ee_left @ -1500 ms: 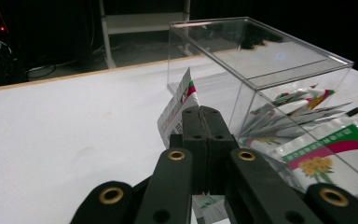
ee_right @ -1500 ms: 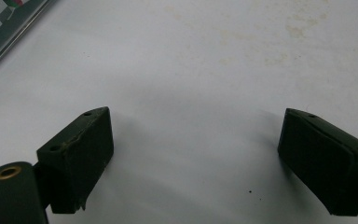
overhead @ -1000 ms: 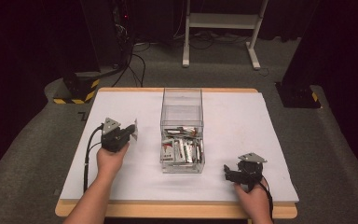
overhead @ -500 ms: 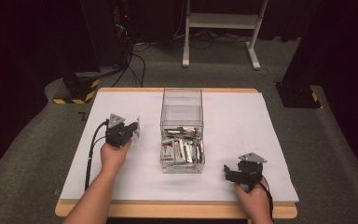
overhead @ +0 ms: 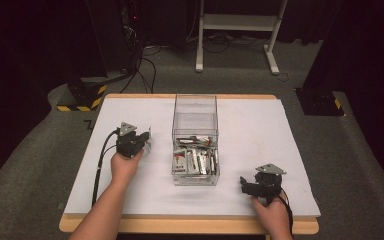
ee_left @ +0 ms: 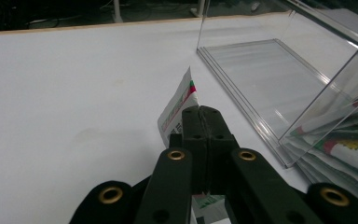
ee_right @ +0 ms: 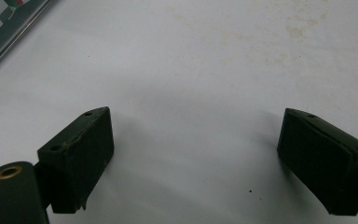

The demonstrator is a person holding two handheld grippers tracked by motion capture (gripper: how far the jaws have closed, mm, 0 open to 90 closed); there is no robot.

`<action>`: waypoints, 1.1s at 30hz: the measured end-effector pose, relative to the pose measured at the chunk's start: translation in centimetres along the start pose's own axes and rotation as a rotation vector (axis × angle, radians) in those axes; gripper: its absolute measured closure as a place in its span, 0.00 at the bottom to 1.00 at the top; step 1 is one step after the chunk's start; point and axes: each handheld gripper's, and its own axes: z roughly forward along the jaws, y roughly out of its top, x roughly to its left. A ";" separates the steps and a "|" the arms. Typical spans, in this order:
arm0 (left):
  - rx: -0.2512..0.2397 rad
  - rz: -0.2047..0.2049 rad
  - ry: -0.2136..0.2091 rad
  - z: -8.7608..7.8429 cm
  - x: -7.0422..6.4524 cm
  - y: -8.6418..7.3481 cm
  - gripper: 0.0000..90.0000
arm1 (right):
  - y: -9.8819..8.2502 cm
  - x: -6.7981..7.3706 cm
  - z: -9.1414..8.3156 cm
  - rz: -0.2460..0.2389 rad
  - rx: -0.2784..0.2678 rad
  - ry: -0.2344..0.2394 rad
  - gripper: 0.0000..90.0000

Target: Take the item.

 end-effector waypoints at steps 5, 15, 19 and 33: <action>0.008 -0.006 0.017 0.2 0.5 -0.1 0.97 | 0.0 0.0 0.0 -0.003 -0.001 -0.001 0.12; -0.010 -0.009 0.056 -0.5 0.9 0.0 0.77 | 0.0 0.0 0.0 0.000 0.000 0.000 0.12; -0.028 -0.005 0.056 -1.0 0.8 0.3 0.73 | 0.0 0.0 0.0 0.000 0.000 0.000 0.12; 0.002 0.025 0.044 -1.6 0.2 0.2 0.68 | 0.0 0.0 0.0 -0.003 -0.001 0.000 0.12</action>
